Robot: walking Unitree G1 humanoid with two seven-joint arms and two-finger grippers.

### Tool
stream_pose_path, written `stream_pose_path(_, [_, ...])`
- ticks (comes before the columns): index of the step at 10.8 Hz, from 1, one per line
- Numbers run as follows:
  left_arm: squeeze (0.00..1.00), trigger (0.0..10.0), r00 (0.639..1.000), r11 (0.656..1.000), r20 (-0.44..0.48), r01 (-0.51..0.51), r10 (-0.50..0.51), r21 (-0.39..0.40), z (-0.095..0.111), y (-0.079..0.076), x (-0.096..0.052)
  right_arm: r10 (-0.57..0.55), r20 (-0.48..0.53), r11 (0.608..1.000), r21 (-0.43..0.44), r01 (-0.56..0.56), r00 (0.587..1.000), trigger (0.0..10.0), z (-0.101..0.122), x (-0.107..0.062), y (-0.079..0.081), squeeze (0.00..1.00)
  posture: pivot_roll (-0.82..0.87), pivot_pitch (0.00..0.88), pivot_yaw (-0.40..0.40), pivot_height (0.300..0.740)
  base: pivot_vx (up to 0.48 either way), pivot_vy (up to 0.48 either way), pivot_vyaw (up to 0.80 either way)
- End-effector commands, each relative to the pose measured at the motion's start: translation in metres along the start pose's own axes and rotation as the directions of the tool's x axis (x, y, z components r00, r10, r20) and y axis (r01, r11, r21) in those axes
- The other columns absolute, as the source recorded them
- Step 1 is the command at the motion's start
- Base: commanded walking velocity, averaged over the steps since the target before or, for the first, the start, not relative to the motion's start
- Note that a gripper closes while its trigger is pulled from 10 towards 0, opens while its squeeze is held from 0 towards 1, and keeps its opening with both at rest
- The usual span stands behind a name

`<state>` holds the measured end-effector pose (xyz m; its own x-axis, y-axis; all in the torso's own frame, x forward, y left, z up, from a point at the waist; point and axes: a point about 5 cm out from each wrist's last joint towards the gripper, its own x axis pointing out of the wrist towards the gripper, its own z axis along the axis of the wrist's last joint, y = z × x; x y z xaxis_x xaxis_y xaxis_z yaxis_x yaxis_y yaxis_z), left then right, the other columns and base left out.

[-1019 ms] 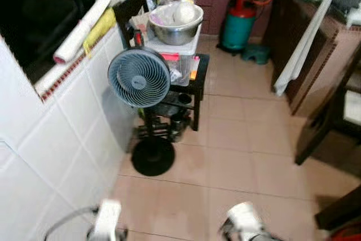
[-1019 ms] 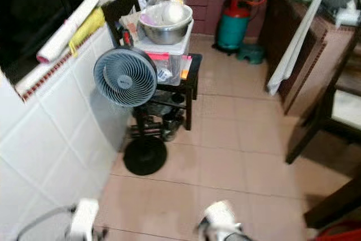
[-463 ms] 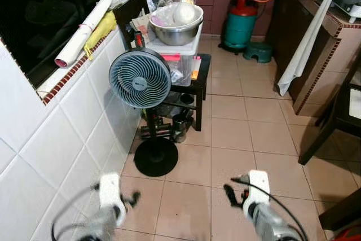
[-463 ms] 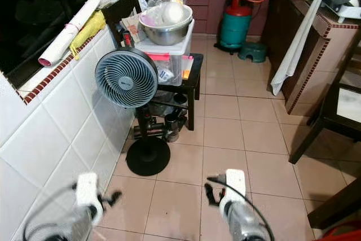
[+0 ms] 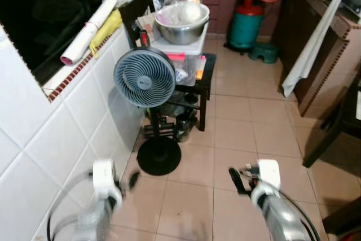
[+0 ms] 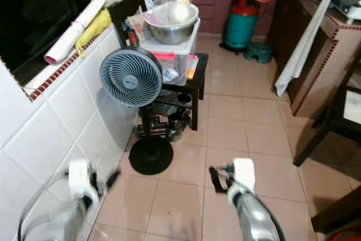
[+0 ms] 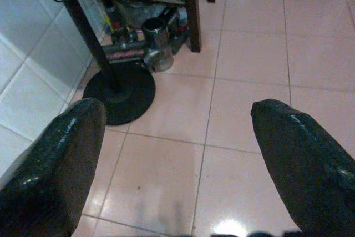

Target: Setting the table

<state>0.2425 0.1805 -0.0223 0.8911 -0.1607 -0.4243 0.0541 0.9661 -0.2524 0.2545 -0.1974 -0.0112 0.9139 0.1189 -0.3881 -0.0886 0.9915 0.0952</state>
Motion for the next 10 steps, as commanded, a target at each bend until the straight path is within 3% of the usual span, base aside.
stream_pose_path(1, [0.00,10.0,0.998,0.999,0.047,0.029,-0.031,0.044,0.008,-0.005,-0.002,0.005,0.064,1.000,-0.023,-0.003,0.998,10.0,0.009,-0.005,-0.001,0.00,-0.03,0.000,0.053,0.740,0.000,0.000,0.00])
stream_pose_path(2, [0.00,10.0,0.995,0.999,0.095,-0.035,0.031,0.040,0.012,0.004,-0.008,-0.027,0.104,1.000,-0.010,0.028,0.994,10.0,0.012,-0.016,-0.004,0.00,-0.04,0.000,0.054,0.740,0.000,0.000,0.00])
stream_pose_path(3, [0.00,10.0,0.992,0.992,0.127,-0.039,0.024,0.120,0.018,0.006,-0.020,-0.027,0.139,0.999,-0.021,0.030,0.990,10.0,0.017,-0.029,-0.001,0.00,-0.03,0.000,0.046,0.740,0.000,0.000,0.00])
stream_pose_path(4, [0.00,10.0,0.990,0.989,0.142,-0.030,0.009,0.147,0.021,0.003,-0.032,-0.003,0.156,0.998,-0.055,0.012,0.988,10.0,0.021,-0.041,0.006,0.00,-0.04,0.000,0.053,0.740,0.000,0.000,0.00])
stream_pose_path(5, [0.00,10.0,0.988,0.992,0.149,-0.047,0.029,0.120,0.019,0.002,-0.044,0.022,0.166,0.996,-0.088,-0.008,0.986,10.0,0.023,-0.051,0.011,0.00,-0.04,0.000,0.054,0.740,0.000,0.000,0.00])
stream_pose_path(7, [0.00,10.0,0.992,0.990,0.121,-0.043,0.026,0.135,0.016,0.010,-0.051,0.000,0.163,0.999,-0.041,0.006,0.987,10.0,0.021,-0.059,0.014,0.00,-0.05,0.000,0.049,0.740,0.000,0.000,0.00])
stream_pose_path(8, [0.00,10.0,0.994,0.993,0.098,-0.062,0.052,0.100,0.011,0.011,-0.055,-0.009,0.141,0.998,-0.061,0.018,0.990,10.0,0.017,-0.063,0.016,0.00,-0.05,0.000,0.044,0.740,0.000,0.000,0.00])
stream_pose_path(10, [0.00,10.0,0.989,0.997,0.148,-0.025,0.013,0.078,0.017,0.000,-0.054,-0.022,0.133,0.998,-0.062,0.031,0.991,10.0,0.019,-0.066,0.015,0.00,-0.06,0.000,0.041,0.740,0.000,0.000,-0.23])
